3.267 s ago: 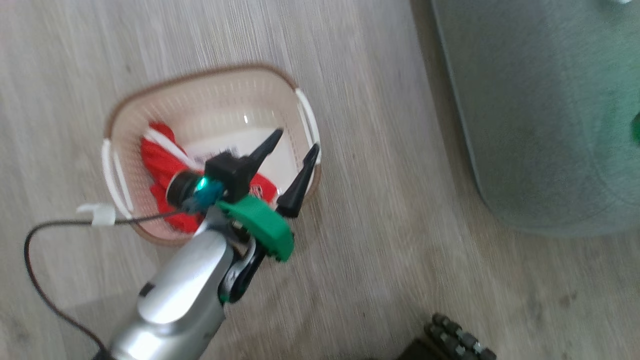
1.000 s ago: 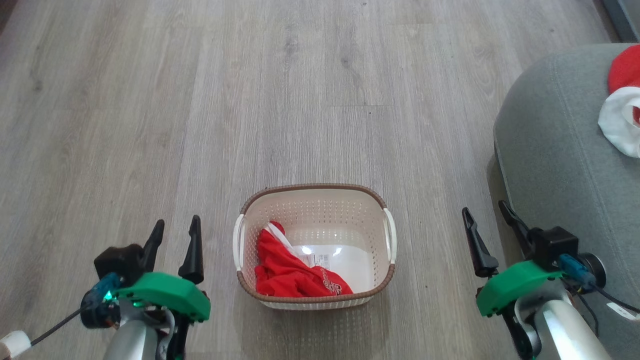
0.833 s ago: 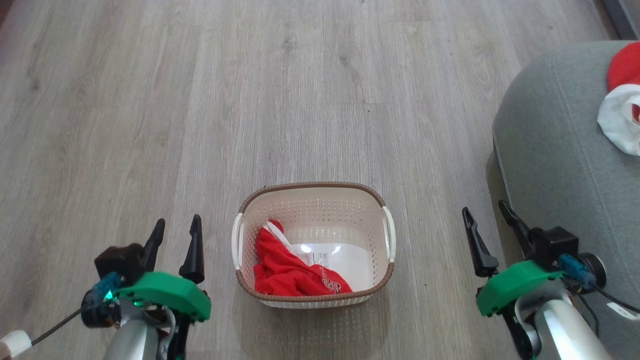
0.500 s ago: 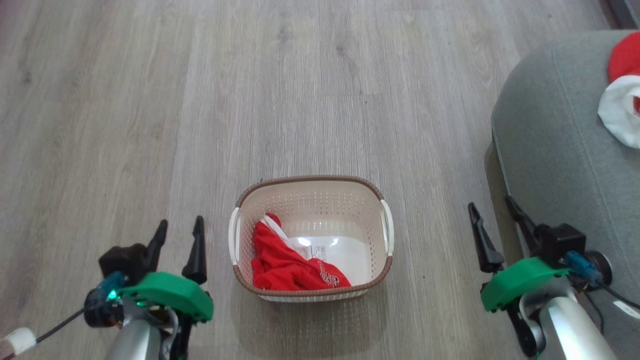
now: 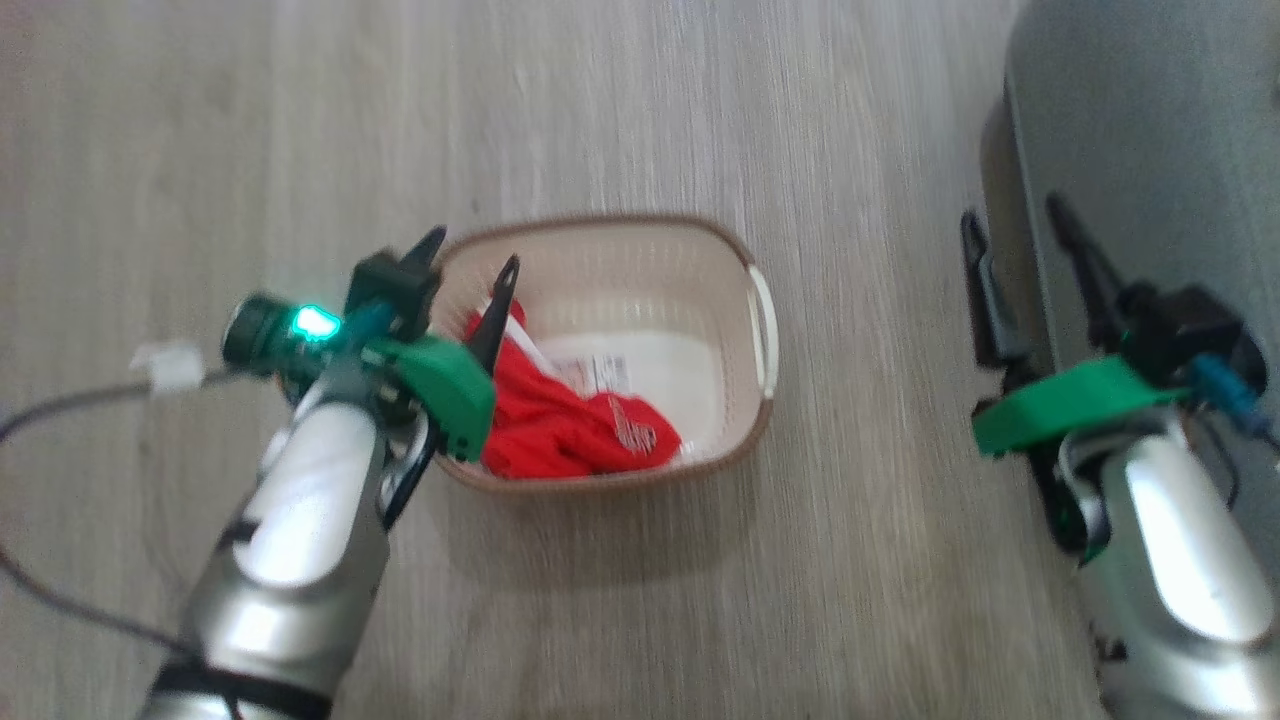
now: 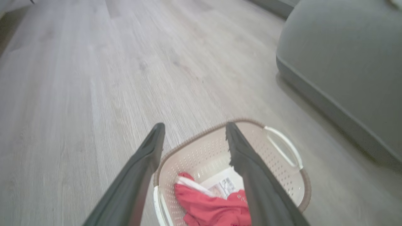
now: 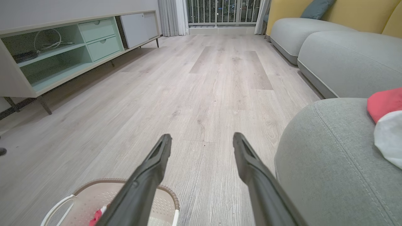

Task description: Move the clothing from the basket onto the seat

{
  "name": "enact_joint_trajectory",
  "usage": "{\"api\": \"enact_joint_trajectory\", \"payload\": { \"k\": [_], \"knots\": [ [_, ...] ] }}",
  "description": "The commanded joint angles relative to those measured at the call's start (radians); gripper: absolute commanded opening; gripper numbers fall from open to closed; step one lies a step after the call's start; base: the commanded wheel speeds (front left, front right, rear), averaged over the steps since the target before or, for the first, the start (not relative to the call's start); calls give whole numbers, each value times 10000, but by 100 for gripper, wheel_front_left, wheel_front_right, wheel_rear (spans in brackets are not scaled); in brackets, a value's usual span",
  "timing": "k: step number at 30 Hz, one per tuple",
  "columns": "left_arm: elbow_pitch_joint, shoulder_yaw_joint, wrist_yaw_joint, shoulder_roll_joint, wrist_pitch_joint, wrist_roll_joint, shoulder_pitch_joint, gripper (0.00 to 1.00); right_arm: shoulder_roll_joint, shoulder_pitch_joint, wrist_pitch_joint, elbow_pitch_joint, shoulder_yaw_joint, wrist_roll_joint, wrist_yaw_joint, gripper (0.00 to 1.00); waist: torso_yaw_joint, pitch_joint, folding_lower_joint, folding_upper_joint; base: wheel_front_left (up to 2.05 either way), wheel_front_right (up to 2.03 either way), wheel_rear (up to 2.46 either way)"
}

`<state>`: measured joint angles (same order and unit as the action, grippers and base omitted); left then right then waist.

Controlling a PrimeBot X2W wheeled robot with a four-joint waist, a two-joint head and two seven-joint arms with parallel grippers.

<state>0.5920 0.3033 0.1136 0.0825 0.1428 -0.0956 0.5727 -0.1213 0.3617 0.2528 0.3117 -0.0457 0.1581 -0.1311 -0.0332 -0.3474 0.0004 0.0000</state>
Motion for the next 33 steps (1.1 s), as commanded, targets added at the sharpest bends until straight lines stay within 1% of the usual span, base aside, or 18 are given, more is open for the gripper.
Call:
{"api": "enact_joint_trajectory", "payload": {
  "k": [1,4,9,10,11,14,18,27,33],
  "knots": [
    [-4,148,77,376,-347,328,683,100,27,370,89,-457,-87,1,4,100,-637,-1518,-4,0,0,0,0],
    [418,825,131,591,-948,716,1610,100,97,800,90,-707,12,0,4,100,-956,-2282,-4,0,0,0,0],
    [1459,1785,163,946,-1781,1074,2884,100,293,1319,90,-1017,-44,51,4,100,-1523,-3194,-4,0,0,0,0],
    [1696,2029,165,993,-1930,1103,3093,100,334,1398,90,-1063,-89,75,4,100,-1646,-3370,-4,0,0,0,0],
    [1696,2029,165,993,-1930,1103,3093,100,334,1398,90,-1063,-89,75,4,100,-1646,-3370,-4,0,0,0,0],
    [2517,2757,167,1096,-2397,1116,3616,100,441,1538,90,-1124,-185,135,4,100,-1943,-3736,-4,0,0,0,0],
    [3530,3351,168,1084,-2999,854,4143,100,560,1607,90,-1151,-252,231,4,100,-2285,-4118,-4,0,0,0,0],
    [5143,4083,169,1033,-3590,506,4850,100,684,1580,90,-1257,-355,421,4,100,-2617,-4824,-4,0,0,0,0],
    [5799,4526,170,1109,-3888,316,5127,100,705,1616,90,-1284,-462,671,4,100,-2711,-5202,-4,0,0,0,0]
  ]
}}
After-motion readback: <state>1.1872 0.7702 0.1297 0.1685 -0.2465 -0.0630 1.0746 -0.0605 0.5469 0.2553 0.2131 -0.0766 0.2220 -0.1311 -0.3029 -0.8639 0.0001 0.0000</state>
